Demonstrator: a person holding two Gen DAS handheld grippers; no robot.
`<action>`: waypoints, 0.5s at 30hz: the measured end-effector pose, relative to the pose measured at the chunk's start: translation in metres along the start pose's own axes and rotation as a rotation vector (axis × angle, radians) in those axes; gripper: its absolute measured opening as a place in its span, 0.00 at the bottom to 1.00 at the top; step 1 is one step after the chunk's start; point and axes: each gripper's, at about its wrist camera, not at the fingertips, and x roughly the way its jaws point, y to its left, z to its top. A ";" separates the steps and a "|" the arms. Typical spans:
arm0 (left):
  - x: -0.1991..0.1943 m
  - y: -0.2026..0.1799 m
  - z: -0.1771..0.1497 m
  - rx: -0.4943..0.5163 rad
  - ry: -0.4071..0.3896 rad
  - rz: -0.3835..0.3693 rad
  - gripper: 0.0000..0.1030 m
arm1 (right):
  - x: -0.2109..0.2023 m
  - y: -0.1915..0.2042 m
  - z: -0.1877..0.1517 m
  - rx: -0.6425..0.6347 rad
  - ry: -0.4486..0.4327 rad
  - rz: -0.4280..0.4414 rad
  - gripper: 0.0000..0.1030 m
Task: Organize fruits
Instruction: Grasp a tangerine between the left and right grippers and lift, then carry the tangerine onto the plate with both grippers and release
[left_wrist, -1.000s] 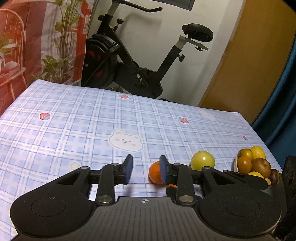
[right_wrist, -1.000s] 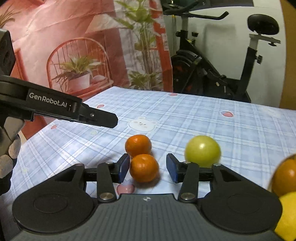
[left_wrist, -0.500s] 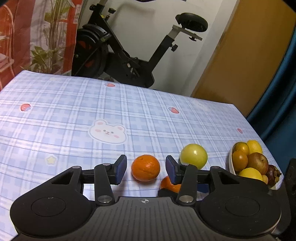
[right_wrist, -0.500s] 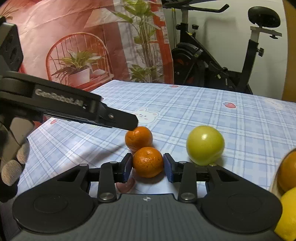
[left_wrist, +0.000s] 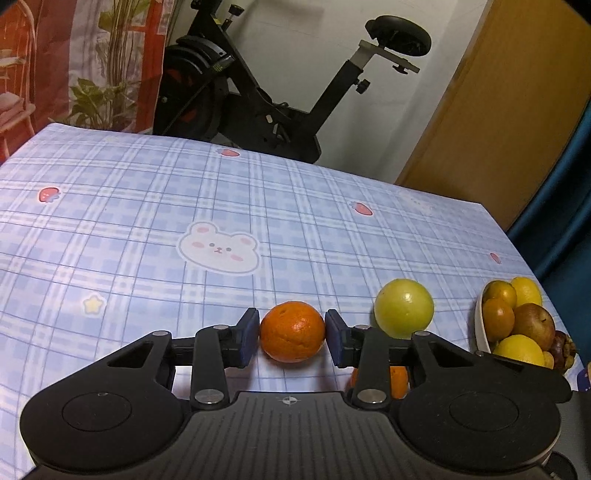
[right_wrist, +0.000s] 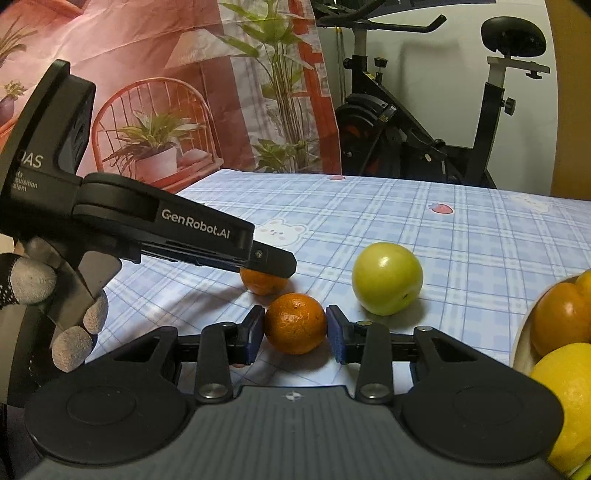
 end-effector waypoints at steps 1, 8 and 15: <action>-0.003 0.000 0.000 0.002 -0.006 0.000 0.40 | -0.001 0.001 -0.001 -0.003 -0.003 0.000 0.38; -0.023 -0.013 0.000 0.026 -0.041 -0.015 0.40 | -0.011 0.000 -0.006 -0.001 -0.026 -0.027 0.38; -0.037 -0.040 -0.002 0.080 -0.061 -0.045 0.40 | -0.033 -0.007 -0.014 0.006 -0.063 -0.052 0.38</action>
